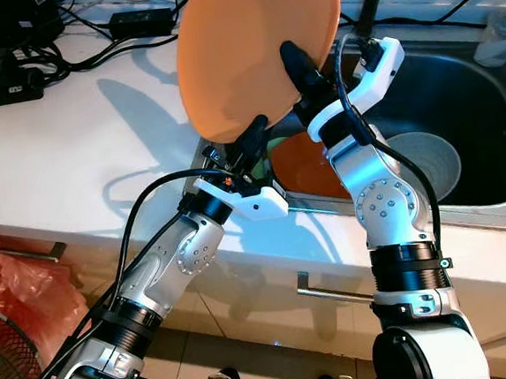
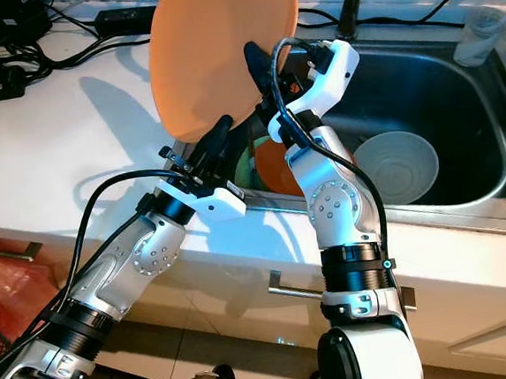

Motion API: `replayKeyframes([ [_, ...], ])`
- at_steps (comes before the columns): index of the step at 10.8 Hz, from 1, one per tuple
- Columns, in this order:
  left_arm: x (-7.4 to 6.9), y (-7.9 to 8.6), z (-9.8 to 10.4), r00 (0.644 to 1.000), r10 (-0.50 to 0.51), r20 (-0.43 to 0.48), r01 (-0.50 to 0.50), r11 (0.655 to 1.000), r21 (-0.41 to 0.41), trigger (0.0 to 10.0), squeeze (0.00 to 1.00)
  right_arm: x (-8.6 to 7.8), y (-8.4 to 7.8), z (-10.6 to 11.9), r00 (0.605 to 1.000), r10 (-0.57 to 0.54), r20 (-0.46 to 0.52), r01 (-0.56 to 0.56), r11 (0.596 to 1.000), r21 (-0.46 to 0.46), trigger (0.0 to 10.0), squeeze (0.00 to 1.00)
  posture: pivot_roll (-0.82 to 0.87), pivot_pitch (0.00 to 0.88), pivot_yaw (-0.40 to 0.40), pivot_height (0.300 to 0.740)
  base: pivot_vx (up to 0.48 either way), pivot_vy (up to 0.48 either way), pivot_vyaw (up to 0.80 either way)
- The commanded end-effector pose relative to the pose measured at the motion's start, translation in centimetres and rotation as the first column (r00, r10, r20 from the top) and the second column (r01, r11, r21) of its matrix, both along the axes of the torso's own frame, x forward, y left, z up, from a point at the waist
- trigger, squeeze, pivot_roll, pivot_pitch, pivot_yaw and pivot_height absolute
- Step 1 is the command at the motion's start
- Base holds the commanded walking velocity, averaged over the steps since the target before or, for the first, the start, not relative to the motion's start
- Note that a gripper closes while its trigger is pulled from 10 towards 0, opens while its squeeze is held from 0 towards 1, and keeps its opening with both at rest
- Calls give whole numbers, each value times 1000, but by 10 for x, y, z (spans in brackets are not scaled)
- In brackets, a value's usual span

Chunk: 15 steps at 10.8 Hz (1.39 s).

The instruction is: Kitchen organization

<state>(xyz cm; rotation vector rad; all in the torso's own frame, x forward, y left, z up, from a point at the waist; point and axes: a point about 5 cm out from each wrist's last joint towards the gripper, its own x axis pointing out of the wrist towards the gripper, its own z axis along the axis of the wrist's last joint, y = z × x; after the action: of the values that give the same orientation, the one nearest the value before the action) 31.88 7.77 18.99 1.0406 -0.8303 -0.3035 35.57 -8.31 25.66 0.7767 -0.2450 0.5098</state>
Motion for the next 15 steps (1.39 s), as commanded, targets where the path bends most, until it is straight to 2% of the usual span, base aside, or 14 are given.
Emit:
replayKeyframes([
  [1,-4,-2,10,998,-16,61,19,999,-47,0,0,5,-8,-20,994,-42,-103,40,999,-16,0,0,25,161,9,740,0,0,0],
  [7,0,-1,11,997,14,71,-10,999,-52,0,0,9,-13,-32,982,-73,-174,60,995,-77,0,0,19,152,2,740,0,0,0],
  [8,0,-1,11,998,7,62,-3,998,-63,1725,0,9,-13,-33,982,-73,-177,60,995,-78,0,0,19,148,2,740,0,0,0],
  [9,0,-1,11,998,5,56,0,997,-76,8235,1000,9,-12,-33,981,-71,-179,57,995,-82,5725,0,19,149,2,740,0,0,0],
  [10,0,-1,11,999,6,53,-1,997,-78,10000,1000,8,-12,-33,982,-67,-178,53,995,-80,10000,0,23,151,4,740,0,0,0],
  [14,0,1,12,999,-7,47,11,996,-83,10000,1000,9,-10,-35,981,-67,-182,53,995,-79,10000,0,30,150,9,740,0,0,0],
  [15,-1,0,14,999,-26,34,30,994,-106,10000,1000,9,-10,-36,981,-71,-183,57,995,-81,10000,0,30,150,9,740,0,0,0],
])
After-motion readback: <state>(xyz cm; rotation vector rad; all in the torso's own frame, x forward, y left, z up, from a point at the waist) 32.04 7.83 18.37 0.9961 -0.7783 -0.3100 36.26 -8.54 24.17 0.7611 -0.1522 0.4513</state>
